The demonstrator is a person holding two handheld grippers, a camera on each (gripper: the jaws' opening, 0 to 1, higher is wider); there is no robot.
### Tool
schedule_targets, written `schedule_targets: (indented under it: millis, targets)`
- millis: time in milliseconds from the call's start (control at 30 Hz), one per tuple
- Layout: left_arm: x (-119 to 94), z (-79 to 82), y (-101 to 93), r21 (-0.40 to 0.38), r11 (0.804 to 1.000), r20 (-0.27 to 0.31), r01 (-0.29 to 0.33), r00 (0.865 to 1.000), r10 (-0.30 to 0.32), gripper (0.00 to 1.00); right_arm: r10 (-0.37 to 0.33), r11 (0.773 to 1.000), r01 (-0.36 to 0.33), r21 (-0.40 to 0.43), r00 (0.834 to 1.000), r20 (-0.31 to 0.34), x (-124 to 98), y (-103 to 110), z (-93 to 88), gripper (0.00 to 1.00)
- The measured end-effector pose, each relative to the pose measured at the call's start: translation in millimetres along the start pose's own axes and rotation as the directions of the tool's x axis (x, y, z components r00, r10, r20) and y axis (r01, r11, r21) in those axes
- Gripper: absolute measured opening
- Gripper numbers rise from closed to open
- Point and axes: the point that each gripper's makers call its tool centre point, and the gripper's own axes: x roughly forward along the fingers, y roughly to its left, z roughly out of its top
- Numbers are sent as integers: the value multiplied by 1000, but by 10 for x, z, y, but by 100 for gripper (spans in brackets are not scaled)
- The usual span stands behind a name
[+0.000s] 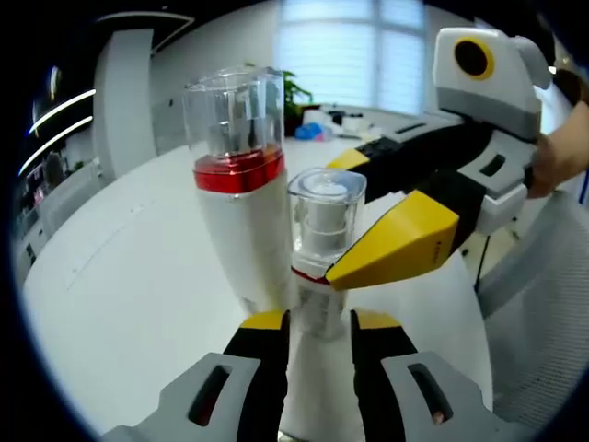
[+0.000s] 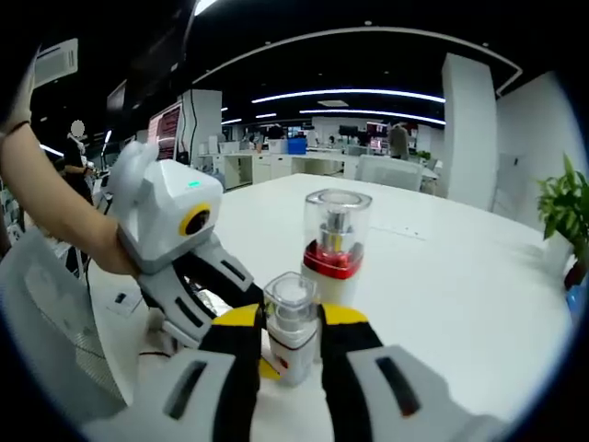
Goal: Arrange the skincare products in the storage area until every visible bottle or jar stands upright without overlapping.
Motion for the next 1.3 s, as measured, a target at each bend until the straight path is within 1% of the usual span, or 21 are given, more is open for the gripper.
schedule_targets:
  millis: [167,400,567,633,700,867,933,1000,1100,1133,1300]
  targets:
    - [-42,5,-10,4,1000,-7,-7,1000,7,25,-4,1000,4,2,1000,-2,-14,-8,13,28]
    - [-147,10,1,4,1000,-7,-27,1000,27,31,-2,1000,2,7,1000,-9,-54,15,7,33]
    - [-263,26,0,-3,999,0,-49,999,49,38,3,1000,-2,8,1000,-8,-140,66,24,40]
    - [-303,25,-10,-14,998,0,-55,998,55,41,1,1000,-1,12,1000,-8,-152,73,10,46]
    - [-349,16,-36,-26,998,-1,-55,998,55,44,4,1000,-4,15,1000,-8,-194,108,16,49]
    - [-475,-21,-107,-64,996,-7,-62,998,62,56,16,1000,-16,14,1000,-13,-263,177,17,53]
    - [-536,-42,-129,-91,993,-10,-71,998,70,62,22,1000,-22,17,1000,-16,-281,195,7,56]
    - [-606,-53,-152,-102,992,-3,-77,997,77,65,23,1000,-23,18,1000,-15,-314,217,18,58]
    - [-703,-80,-167,-138,986,-1,-96,995,96,71,34,999,-33,20,999,-11,-374,258,43,62]
    - [-752,-98,-175,-166,981,-1,-105,994,106,74,35,999,-35,20,999,-8,-389,267,48,64]
    - [-948,-139,-220,-218,968,16,-127,991,133,84,47,999,-47,24,999,-7,-505,343,66,71]
